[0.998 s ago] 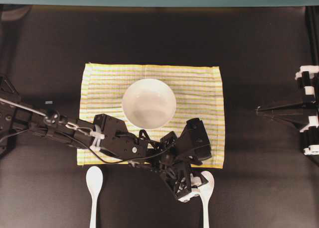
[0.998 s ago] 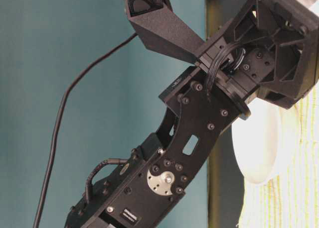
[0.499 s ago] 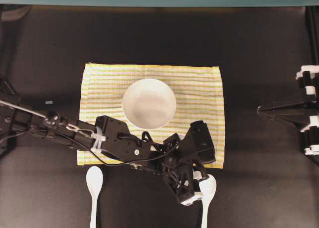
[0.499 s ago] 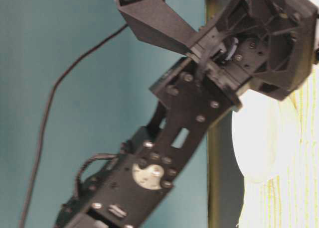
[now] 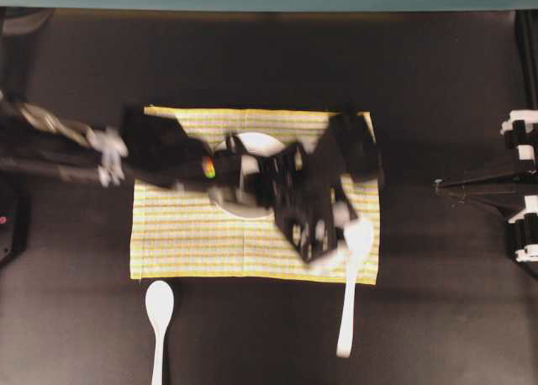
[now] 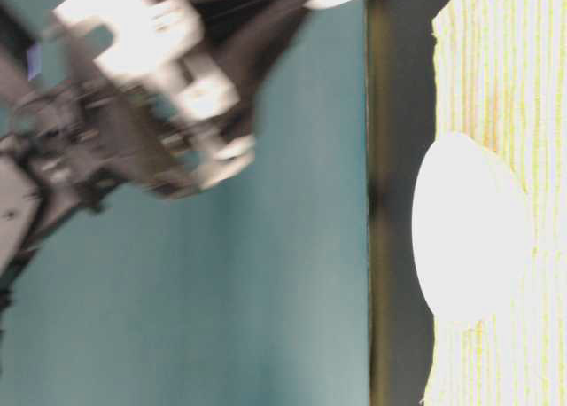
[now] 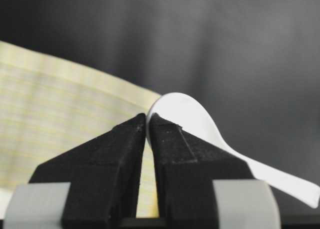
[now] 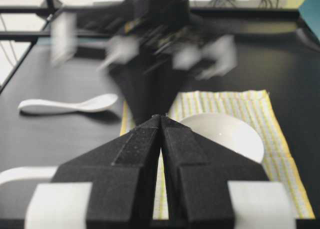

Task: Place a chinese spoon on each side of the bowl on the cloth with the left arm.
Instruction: 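Carry the spoon onto the cloth right of the bowl and lower it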

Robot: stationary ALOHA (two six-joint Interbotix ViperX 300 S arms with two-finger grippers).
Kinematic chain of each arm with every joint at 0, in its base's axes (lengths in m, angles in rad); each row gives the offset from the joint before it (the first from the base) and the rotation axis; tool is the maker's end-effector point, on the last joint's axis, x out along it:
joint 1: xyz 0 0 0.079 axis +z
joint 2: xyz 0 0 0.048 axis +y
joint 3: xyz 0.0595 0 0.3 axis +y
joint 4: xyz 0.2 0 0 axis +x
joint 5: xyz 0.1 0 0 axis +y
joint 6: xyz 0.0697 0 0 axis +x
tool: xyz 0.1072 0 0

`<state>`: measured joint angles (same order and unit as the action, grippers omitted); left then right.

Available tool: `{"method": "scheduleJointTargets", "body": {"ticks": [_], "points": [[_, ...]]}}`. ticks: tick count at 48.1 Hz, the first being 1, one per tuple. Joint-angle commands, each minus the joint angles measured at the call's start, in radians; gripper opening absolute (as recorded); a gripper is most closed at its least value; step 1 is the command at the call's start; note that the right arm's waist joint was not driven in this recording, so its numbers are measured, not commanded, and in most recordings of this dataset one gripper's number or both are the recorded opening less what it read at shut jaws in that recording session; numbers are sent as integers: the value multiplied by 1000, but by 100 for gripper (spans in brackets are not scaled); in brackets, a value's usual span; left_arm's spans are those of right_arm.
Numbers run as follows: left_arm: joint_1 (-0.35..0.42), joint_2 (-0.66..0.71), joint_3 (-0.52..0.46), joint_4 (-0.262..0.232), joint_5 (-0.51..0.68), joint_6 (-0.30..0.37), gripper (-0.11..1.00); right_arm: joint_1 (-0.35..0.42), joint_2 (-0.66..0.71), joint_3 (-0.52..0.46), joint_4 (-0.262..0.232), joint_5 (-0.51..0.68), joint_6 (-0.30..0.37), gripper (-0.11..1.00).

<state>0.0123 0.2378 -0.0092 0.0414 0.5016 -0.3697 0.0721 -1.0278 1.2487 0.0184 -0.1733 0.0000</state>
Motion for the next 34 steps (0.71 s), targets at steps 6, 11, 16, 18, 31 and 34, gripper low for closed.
{"method": "scheduleJointTargets", "body": {"ticks": [6, 11, 16, 18, 31, 34], "points": [[95, -15, -8, 3, 6, 26, 6, 0, 3, -5, 2, -5, 3, 1], [124, 2, -14, 5, -2, 43, 5, 0, 5, -3, 2, -5, 3, 1], [150, 12, -8, 3, -12, 55, 5, 0, 3, -2, 2, -5, 3, 1], [153, 18, -3, 3, -17, 57, 5, 0, 3, -3, 2, -5, 3, 1], [160, 78, 17, 3, -72, 106, 5, 0, 2, 2, 2, -5, 2, 1], [163, 97, 17, 5, -81, 127, 5, 0, 2, 2, 2, -5, 2, 1]]}}
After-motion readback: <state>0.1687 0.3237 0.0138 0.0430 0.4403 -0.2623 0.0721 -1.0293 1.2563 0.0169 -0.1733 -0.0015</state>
